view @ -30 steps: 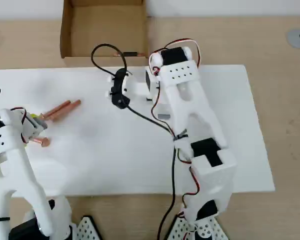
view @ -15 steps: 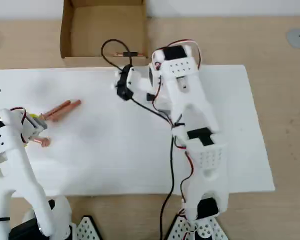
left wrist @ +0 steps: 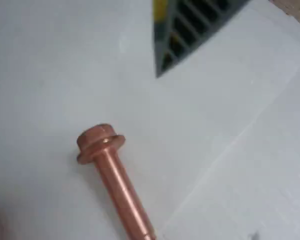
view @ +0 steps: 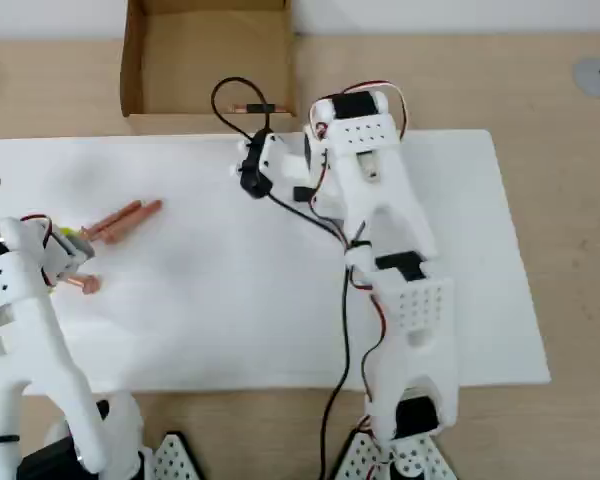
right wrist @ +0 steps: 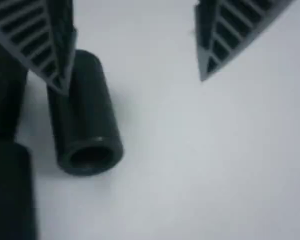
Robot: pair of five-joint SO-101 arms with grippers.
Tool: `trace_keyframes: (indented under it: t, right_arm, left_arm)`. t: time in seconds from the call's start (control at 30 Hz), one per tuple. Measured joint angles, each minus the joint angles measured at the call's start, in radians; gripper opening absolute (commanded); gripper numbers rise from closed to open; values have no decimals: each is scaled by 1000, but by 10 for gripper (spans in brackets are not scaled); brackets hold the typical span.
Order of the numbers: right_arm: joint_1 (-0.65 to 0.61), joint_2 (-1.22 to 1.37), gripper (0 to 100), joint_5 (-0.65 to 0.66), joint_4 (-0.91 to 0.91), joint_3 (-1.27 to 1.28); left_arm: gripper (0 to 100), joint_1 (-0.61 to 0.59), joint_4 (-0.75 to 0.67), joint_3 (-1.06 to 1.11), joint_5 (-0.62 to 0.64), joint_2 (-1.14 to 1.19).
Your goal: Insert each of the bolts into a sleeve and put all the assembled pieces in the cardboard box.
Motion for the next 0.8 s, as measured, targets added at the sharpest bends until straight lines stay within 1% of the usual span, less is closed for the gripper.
trace_keyframes:
  t: [0.8]
  right_arm:
    - [5, 17, 211, 0, -34, -46]
  left_arm:
    - [247, 0, 0, 0, 0, 0]
